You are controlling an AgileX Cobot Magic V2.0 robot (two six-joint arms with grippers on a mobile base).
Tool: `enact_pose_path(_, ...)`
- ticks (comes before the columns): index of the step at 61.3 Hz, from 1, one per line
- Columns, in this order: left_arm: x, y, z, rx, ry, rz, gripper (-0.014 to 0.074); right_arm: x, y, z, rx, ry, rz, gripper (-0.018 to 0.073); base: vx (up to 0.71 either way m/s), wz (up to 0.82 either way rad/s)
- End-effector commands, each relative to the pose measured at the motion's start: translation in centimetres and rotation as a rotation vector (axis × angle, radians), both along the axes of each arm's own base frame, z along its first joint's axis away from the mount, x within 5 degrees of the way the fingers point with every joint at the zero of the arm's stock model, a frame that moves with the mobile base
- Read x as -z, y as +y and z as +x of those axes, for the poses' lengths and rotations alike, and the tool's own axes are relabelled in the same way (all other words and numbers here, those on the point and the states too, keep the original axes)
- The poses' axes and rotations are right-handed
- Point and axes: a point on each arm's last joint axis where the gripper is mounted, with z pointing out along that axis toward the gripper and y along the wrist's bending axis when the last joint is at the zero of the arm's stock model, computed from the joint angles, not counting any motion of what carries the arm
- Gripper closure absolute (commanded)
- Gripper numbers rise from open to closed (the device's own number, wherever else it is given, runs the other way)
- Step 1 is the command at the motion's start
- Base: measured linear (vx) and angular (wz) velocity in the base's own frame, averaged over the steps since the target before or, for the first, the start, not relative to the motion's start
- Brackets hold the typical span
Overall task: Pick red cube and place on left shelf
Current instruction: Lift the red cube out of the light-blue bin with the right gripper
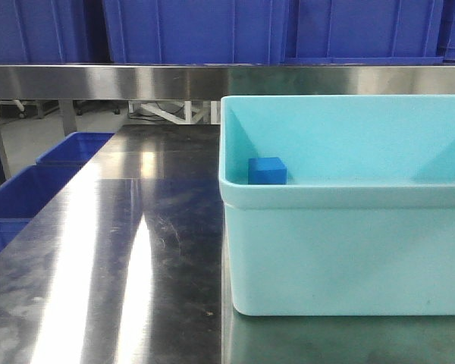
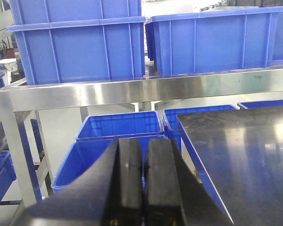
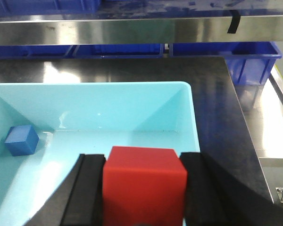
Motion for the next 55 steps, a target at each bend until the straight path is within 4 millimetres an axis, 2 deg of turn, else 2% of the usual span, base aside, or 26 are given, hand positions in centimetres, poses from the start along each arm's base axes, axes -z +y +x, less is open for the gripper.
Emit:
enact_pose_path(1, 0.0, 0.0, 0.1, -0.004, -0.053, -0.010, 0.0491, -1.6, -0.1, 0.0, 0.010, -0.136, -0.009, 0.0506, -0.08, -0.48)
enact_pose_path(27, 0.0, 0.0, 0.1, -0.004, -0.053, -0.010, 0.0491, -3.3, -0.2, 0.1, 0.022, -0.328, 0.001, 0.0506, 0.00, 0.02)
enact_pose_path(55, 0.0, 0.0, 0.1, -0.004, -0.053, -0.010, 0.0491, -2.5, -0.2, 0.1, 0.017, -0.242, -0.004, 0.0506, 0.00, 0.03)
